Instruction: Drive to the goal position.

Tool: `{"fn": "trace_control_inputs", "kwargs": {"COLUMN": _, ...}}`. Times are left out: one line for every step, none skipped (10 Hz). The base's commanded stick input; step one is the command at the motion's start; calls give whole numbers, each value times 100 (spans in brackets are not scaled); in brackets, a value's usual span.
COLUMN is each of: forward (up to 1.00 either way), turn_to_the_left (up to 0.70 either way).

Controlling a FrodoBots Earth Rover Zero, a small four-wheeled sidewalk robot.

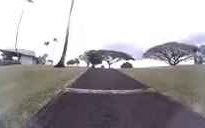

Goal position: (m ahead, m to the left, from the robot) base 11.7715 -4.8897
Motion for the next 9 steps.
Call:
{"fn": "trace_control_inputs", "kwargs": {"forward": 84, "turn_to_the_left": 0}}
{"fn": "trace_control_inputs", "kwargs": {"forward": 84, "turn_to_the_left": 0}}
{"fn": "trace_control_inputs", "kwargs": {"forward": 84, "turn_to_the_left": 0}}
{"fn": "trace_control_inputs", "kwargs": {"forward": 84, "turn_to_the_left": 0}}
{"fn": "trace_control_inputs", "kwargs": {"forward": 84, "turn_to_the_left": 0}}
{"fn": "trace_control_inputs", "kwargs": {"forward": 84, "turn_to_the_left": 0}}
{"fn": "trace_control_inputs", "kwargs": {"forward": 84, "turn_to_the_left": 0}}
{"fn": "trace_control_inputs", "kwargs": {"forward": 84, "turn_to_the_left": 0}}
{"fn": "trace_control_inputs", "kwargs": {"forward": 84, "turn_to_the_left": 0}}
